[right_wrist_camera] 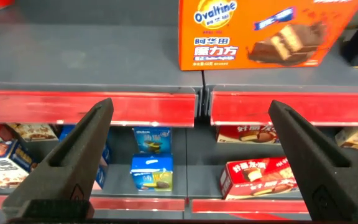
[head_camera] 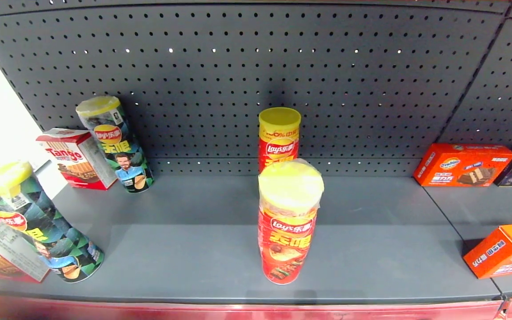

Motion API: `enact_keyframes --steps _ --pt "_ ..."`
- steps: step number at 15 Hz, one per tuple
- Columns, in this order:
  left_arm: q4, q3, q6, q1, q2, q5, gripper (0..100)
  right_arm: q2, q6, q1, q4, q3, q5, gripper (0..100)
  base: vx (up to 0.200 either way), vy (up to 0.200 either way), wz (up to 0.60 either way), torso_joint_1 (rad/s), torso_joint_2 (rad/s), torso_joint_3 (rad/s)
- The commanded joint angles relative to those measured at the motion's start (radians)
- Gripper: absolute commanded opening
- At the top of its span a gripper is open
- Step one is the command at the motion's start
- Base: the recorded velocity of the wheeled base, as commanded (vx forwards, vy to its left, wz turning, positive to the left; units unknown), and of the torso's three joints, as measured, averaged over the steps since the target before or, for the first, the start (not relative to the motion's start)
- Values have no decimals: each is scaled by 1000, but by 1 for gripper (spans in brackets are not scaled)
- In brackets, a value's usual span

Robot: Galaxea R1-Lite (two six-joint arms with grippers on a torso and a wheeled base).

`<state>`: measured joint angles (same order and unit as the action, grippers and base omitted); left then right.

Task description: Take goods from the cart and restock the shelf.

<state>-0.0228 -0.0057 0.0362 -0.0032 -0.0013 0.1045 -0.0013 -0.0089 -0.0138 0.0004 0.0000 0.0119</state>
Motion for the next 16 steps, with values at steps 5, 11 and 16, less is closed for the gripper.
enact_keyframes --steps 5,11,16 --pt "0 0 -1 0 1 0 100 1 0 0 1 0 0 100 0 0 0 0 0 0" --pt "0 0 -2 0 1 -2 100 1 0 0 1 0 0 100 0 0 0 0 0 0" --pt "0 0 -4 0 1 -3 100 1 0 0 1 0 0 100 0 0 0 0 0 0"
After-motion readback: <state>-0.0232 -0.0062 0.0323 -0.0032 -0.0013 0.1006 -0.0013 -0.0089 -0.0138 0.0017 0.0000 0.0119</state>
